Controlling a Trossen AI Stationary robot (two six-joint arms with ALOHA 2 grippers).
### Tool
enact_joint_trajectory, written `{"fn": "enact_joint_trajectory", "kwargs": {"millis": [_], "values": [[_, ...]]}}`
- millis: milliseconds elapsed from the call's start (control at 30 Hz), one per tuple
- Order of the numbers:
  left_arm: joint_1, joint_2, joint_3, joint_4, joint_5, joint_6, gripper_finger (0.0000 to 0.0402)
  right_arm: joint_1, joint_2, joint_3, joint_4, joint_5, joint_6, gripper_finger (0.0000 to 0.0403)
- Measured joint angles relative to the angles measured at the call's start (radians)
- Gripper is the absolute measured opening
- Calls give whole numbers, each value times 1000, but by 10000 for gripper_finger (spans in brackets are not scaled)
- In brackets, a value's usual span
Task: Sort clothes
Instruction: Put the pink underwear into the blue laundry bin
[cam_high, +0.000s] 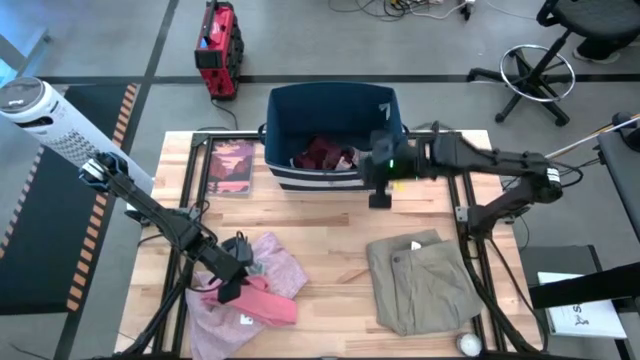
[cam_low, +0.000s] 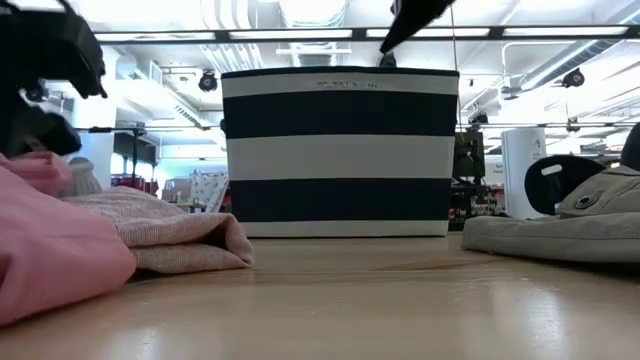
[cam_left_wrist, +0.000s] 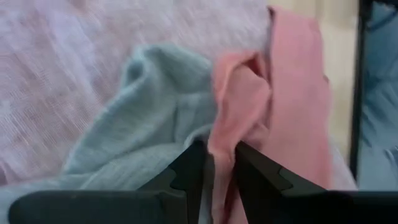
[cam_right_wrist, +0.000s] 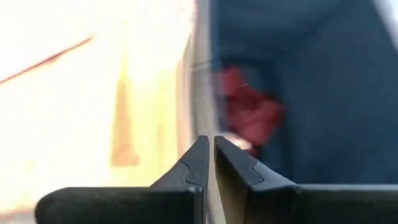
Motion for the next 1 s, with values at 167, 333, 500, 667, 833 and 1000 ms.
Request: {"fn": "enact_joint_trajectory", "kwargs": {"millis": [167,333,500,667,833,1000], "values": [[2,0,-112,167,-62,-81,77,122,-46,-168,153,-6,81,4],[4,0,-184,296,-192,-117,77,196,-53,-286,298,-72,172,4],[41,0,-192,306,-325,-87,77,239,-33,-371,458,-129,211,23],[111,0,-193,376,-454,15,77,252,-3,-429,573,-139,257,71],[177,0,-189,596,-561,243,77,260,52,-453,663,-157,294,139],[193,0,-188,845,-617,491,77,285,148,-434,734,-177,303,196]]}}
